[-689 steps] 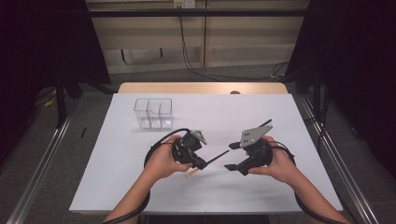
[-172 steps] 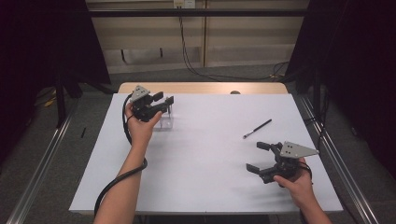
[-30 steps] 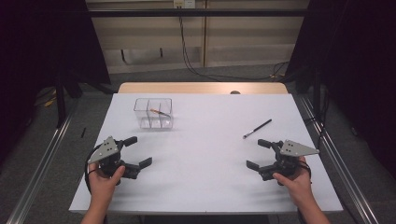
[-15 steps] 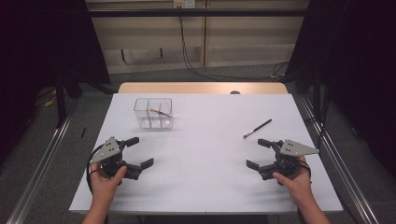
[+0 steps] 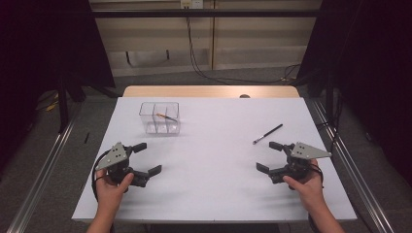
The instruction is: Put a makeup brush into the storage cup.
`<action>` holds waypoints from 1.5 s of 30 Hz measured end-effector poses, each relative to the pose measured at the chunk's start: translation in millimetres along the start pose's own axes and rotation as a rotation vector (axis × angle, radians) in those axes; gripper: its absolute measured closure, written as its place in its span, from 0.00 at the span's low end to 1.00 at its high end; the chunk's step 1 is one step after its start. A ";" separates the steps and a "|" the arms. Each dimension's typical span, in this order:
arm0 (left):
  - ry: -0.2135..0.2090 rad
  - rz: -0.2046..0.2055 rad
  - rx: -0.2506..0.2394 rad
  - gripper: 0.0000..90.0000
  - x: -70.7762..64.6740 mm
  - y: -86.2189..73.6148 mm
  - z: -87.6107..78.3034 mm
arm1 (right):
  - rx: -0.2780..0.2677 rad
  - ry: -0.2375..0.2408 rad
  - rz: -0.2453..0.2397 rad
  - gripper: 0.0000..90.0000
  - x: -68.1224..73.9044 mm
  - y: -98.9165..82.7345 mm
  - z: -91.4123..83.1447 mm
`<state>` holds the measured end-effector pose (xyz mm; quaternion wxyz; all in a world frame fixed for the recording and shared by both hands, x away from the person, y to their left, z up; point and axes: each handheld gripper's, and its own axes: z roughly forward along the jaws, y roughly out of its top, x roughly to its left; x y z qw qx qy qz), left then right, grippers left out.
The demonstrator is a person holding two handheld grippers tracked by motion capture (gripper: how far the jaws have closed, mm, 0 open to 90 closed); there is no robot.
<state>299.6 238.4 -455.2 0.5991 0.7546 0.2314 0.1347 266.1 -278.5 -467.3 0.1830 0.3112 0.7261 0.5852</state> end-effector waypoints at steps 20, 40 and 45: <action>0.008 -0.006 -0.004 0.00 -0.4 -0.4 -4.2 | 0.039 -0.064 0.001 0.04 -21.3 6.4 10.0; 0.000 -0.001 -0.005 0.00 -0.5 -0.6 -4.6 | 0.068 -0.103 0.001 0.04 -43.3 14.5 27.4; 0.000 0.000 -0.014 0.00 -0.8 0.2 -4.9 | 0.071 -0.113 0.008 0.04 -49.5 18.1 29.7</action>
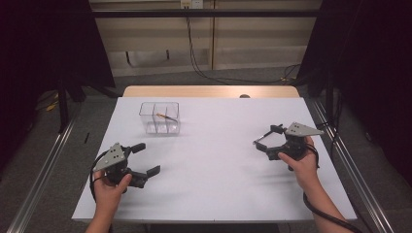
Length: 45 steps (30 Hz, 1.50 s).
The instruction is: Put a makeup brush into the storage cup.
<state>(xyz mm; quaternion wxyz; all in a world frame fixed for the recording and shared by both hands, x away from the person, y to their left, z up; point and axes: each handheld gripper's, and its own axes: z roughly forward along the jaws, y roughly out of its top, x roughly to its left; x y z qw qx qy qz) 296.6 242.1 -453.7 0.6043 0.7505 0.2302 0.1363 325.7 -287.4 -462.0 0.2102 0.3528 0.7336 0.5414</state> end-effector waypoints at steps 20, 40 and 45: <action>0.000 -0.003 -0.004 0.01 0.1 0.1 -1.8 | 0.043 -0.024 0.020 0.04 -15.4 7.1 19.4; -0.009 -0.002 0.006 0.01 -0.7 -1.3 0.2 | 0.127 -0.044 0.022 0.04 -30.9 6.2 39.2; -0.013 0.000 0.007 0.01 -0.7 -1.2 0.5 | 0.180 -0.049 0.023 0.05 -32.9 7.8 43.7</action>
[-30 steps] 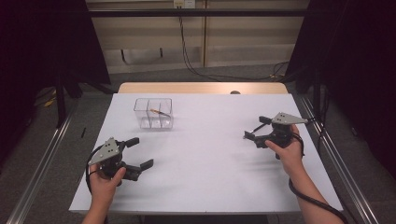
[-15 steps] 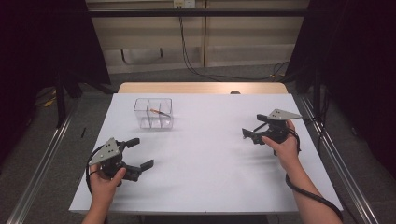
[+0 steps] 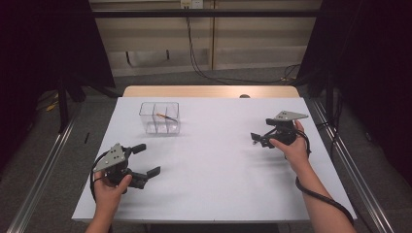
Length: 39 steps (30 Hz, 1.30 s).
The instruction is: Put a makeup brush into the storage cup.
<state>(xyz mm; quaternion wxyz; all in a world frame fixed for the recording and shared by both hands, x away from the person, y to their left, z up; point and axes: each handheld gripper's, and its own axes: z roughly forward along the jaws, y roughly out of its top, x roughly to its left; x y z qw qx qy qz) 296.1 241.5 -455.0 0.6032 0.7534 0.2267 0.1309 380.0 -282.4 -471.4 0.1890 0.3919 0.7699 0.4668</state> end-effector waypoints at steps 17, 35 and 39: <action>-0.006 0.000 0.005 0.01 -0.1 -0.5 1.3 | 0.225 -0.016 -0.003 0.05 -5.2 6.1 11.4; -0.012 0.003 0.006 0.01 -0.3 -0.1 2.4 | 0.326 -0.095 0.121 0.06 -10.9 7.0 10.8; -0.013 0.005 0.007 0.01 -0.4 0.0 2.5 | 0.352 -0.109 0.146 0.07 -11.6 8.8 10.7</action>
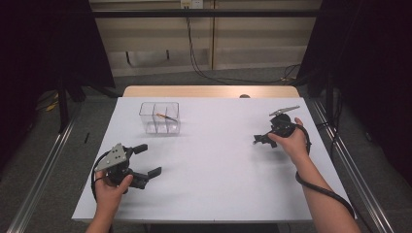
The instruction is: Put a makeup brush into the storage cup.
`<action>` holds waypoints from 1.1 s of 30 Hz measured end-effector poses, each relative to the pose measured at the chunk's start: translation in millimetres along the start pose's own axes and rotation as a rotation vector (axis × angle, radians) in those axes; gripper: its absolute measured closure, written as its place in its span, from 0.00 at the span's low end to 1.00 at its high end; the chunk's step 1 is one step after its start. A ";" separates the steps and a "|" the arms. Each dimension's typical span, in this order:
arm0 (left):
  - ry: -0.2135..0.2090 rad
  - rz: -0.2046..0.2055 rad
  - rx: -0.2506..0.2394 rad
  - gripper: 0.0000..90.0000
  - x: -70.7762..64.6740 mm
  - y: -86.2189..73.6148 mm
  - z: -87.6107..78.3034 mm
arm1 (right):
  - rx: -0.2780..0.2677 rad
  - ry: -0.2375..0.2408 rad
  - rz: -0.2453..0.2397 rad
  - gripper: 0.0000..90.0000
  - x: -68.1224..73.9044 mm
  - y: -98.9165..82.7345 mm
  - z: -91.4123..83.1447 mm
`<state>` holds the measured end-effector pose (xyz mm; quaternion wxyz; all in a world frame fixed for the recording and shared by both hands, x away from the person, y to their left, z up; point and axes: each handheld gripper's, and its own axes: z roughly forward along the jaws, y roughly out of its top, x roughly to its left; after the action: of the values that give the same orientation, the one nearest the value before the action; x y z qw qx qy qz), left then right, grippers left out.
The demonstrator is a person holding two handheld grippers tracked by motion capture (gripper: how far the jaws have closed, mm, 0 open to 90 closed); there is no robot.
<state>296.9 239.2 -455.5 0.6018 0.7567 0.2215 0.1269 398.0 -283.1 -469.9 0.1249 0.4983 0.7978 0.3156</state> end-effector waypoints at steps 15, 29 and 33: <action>0.003 0.005 -0.001 0.01 0.1 1.0 -0.9 | 0.113 -0.042 0.018 0.07 3.9 6.3 2.6; -0.008 0.000 -0.001 0.01 0.4 0.1 0.6 | 0.150 -0.090 0.065 0.08 2.0 9.5 7.3; -0.011 -0.008 -0.004 0.01 0.6 -0.3 0.6 | 0.163 -0.104 0.080 0.08 1.2 10.1 9.4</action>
<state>297.7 239.1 -456.0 0.6051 0.7552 0.2212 0.1209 409.4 -275.4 -470.7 0.1124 0.5539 0.7927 0.2284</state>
